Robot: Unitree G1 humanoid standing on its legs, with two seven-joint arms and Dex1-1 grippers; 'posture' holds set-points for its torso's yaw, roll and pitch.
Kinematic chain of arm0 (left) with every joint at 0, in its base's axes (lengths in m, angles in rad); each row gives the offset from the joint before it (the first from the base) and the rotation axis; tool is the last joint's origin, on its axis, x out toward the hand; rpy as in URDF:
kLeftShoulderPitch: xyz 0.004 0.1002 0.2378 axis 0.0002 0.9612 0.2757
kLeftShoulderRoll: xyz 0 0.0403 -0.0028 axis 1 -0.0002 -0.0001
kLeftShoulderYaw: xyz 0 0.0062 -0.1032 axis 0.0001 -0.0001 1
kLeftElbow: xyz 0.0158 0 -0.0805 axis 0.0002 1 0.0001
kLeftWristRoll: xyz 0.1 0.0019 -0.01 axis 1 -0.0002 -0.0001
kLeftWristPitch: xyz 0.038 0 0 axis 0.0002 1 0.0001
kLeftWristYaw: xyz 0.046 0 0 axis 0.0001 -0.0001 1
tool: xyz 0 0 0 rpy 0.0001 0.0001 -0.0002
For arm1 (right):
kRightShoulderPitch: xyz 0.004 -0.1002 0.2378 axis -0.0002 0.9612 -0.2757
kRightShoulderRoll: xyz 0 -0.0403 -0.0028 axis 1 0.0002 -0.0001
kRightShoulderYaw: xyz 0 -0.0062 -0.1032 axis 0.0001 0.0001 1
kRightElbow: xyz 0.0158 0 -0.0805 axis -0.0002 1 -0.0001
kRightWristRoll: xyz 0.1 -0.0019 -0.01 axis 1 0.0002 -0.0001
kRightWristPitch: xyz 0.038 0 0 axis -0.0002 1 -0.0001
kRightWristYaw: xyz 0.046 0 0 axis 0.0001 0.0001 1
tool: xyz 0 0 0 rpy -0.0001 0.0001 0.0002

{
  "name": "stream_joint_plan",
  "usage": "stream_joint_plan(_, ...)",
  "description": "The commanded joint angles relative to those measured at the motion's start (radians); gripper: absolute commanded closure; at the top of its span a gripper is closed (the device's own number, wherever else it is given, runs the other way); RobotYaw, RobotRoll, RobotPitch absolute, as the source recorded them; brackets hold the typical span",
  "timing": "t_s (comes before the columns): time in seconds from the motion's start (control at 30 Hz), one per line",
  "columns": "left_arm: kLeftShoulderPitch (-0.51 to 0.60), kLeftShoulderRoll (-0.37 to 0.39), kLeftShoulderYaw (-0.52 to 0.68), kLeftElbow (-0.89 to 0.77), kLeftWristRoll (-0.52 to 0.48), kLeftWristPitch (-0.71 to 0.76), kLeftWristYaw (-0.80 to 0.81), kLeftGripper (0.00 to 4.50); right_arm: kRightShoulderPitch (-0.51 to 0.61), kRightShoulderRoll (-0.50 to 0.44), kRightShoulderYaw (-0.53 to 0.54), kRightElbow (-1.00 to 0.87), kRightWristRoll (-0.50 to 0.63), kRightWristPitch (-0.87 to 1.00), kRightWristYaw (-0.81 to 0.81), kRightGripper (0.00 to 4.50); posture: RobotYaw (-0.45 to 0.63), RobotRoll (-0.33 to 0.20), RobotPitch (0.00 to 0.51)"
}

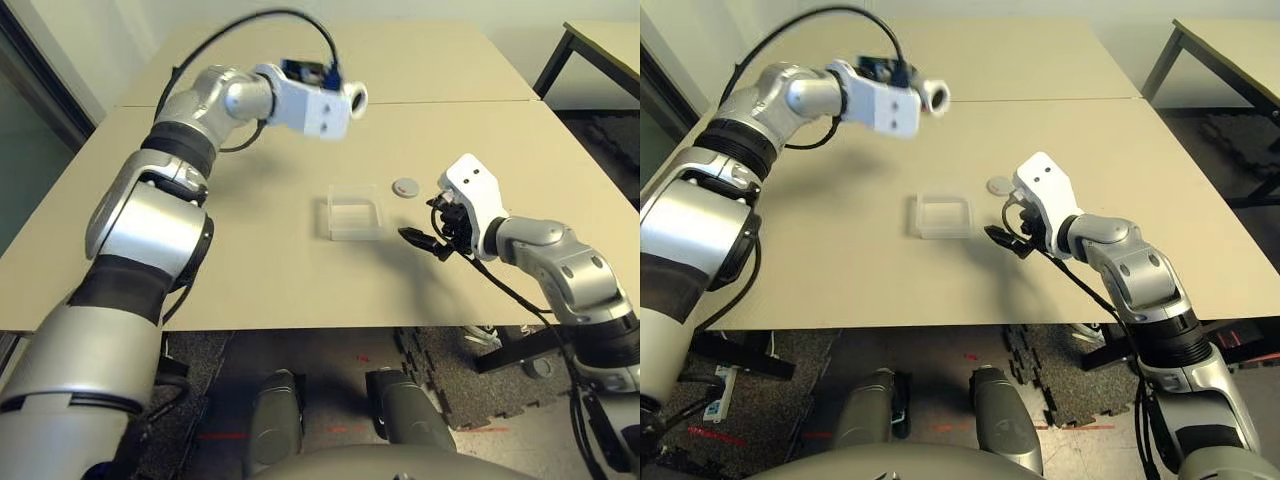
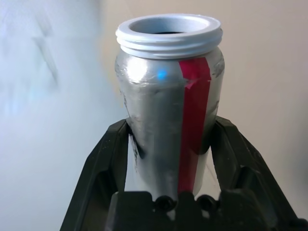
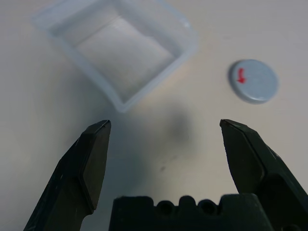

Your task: Pour the medicine from the bottle into the box.

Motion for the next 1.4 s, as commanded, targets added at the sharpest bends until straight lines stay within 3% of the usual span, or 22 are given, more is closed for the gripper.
stream_joint_plan(0.03,-0.022,-0.016,-0.124,0.007,0.151,-0.049,0.087,1.77,-0.013,0.000,0.037,-0.007,-0.002,0.020,0.026,0.00,-0.25,0.000,0.066)
stream_joint_plan(0.17,-0.010,-0.038,-0.192,0.023,0.223,-0.066,0.151,1.77,-0.026,0.025,0.054,0.005,-0.010,0.014,0.021,0.00,-0.27,0.000,0.071)
stream_joint_plan(0.67,-0.033,-0.100,-0.244,0.040,0.294,-0.032,0.273,1.77,-0.062,0.053,0.072,0.033,-0.019,0.013,0.035,0.00,-0.26,0.000,0.073)
stream_joint_plan(0.8,0.018,-0.126,-0.033,0.077,0.052,-0.005,0.094,1.77,-0.068,0.056,0.070,0.040,-0.023,0.013,0.041,0.00,-0.26,0.000,0.074)
stream_joint_plan(0.93,0.111,-0.148,0.273,0.069,-0.264,0.155,-0.045,1.77,-0.066,0.052,0.060,0.032,-0.015,0.024,0.049,0.00,-0.26,0.000,0.076)
stream_joint_plan(1.03,0.166,-0.161,0.434,0.050,-0.419,0.292,-0.098,1.77,-0.063,0.048,0.054,0.025,-0.009,0.030,0.058,0.00,-0.25,0.000,0.078)
stream_joint_plan(1.23,0.282,-0.161,0.789,0.032,-0.743,0.592,0.010,1.77,-0.069,0.043,0.048,0.025,0.004,0.040,0.087,0.00,-0.23,0.000,0.090)
stream_joint_plan(1.4,0.390,-0.148,0.914,0.012,-0.841,0.646,0.106,1.77,-0.073,0.055,0.036,0.022,0.024,0.054,0.092,0.00,-0.21,0.000,0.094)
